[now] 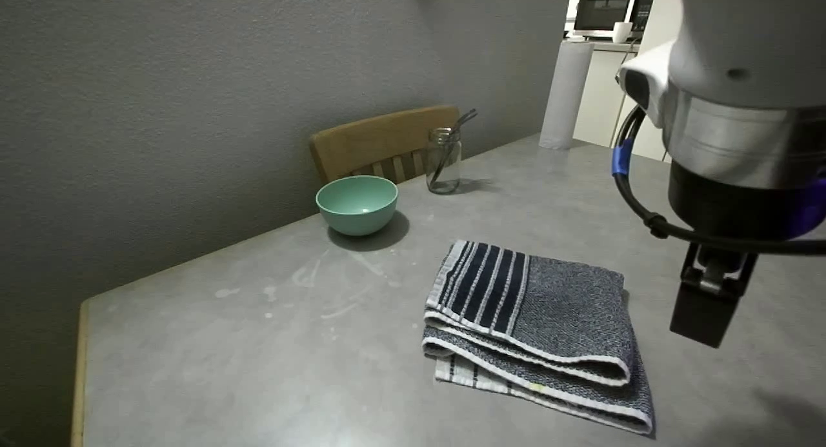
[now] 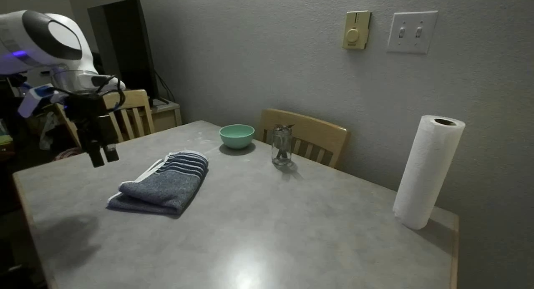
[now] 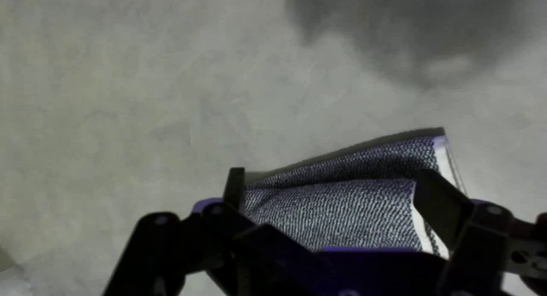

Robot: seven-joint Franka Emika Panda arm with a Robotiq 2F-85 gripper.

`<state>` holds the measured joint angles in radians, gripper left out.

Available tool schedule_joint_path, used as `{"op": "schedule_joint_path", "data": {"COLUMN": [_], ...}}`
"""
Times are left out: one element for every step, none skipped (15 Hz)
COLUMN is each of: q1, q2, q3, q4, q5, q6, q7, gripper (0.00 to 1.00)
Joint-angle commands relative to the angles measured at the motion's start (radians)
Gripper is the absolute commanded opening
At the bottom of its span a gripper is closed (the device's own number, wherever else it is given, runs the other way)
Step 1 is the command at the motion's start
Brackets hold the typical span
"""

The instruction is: Unfold the towel

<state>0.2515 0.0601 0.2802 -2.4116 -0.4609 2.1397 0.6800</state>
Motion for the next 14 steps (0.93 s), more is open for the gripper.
{"op": "schedule_joint_path", "data": {"q1": [0.034,0.041,0.047,0.053,0.057,0.061,0.064,0.063,0.064,0.060,0.075,0.075,0.076,0.077], "q2": [0.084,0.105,0.126,0.149,0.171,0.196,0.218,0.242,0.265,0.285,0.229,0.251,0.267,0.275], "q3": [-0.017,-0.018,-0.017,-0.018,-0.019,-0.024,-0.031,-0.041,-0.052,-0.063,-0.056,-0.068,-0.075,-0.078], "q4": [0.056,0.071,0.087,0.101,0.114,0.126,0.137,0.145,0.156,0.159,0.130,0.137,0.144,0.149], "q5": [-0.187,-0.224,-0.246,-0.267,-0.278,-0.297,-0.316,-0.331,-0.346,-0.357,-0.315,-0.323,-0.327,-0.328], "q6": [0.006,0.006,0.014,0.022,0.052,0.084,0.116,0.161,0.196,0.247,0.187,0.219,0.232,0.236], "q7": [0.128,0.150,0.157,0.166,0.164,0.166,0.169,0.166,0.162,0.152,0.151,0.150,0.151,0.150], "gripper": [1.00,1.00,1.00,1.00,1.00,1.00,1.00,1.00,1.00,1.00,1.00,1.00,1.00,1.00]}}
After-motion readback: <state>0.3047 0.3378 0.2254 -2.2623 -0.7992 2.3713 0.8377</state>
